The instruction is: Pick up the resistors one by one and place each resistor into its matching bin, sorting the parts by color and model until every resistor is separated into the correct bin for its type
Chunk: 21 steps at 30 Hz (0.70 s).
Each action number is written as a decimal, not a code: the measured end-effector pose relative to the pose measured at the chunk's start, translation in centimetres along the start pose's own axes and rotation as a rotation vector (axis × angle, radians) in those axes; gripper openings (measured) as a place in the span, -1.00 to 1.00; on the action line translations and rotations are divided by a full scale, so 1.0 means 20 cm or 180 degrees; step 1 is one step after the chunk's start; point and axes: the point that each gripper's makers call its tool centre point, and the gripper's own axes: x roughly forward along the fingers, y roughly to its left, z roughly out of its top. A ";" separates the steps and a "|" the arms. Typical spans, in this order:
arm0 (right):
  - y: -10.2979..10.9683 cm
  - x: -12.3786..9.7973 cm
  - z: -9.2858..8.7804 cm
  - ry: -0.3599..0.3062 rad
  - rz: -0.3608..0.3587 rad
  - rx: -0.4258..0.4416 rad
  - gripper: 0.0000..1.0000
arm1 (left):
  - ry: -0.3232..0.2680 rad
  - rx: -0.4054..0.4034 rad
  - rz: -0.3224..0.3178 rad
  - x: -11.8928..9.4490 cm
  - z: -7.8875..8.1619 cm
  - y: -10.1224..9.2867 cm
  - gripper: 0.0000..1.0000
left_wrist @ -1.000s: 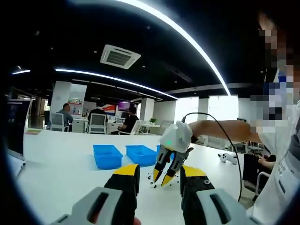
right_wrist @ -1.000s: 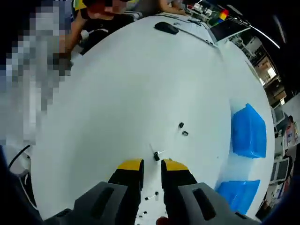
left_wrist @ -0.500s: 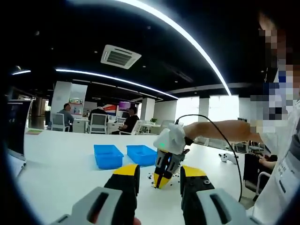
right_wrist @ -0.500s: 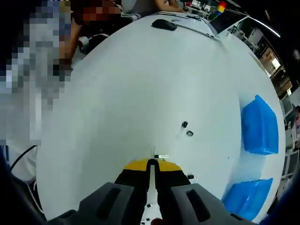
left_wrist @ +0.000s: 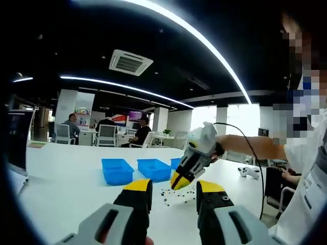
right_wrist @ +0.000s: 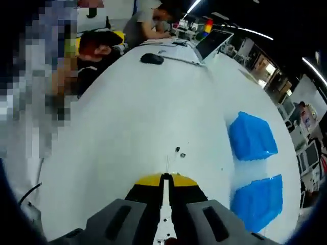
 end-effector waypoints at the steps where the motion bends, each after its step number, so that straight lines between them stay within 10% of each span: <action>1: 0.00 -0.05 0.00 -0.0105 -0.0097 0.0047 -0.86 | 0.0006 0.0004 -0.0004 0.00 0.00 0.00 -0.28; 21: 0.28 -0.82 -0.31 -0.1687 -0.1466 0.1451 -0.86 | 0.0082 0.0020 -0.0061 0.04 -0.03 -0.03 -0.27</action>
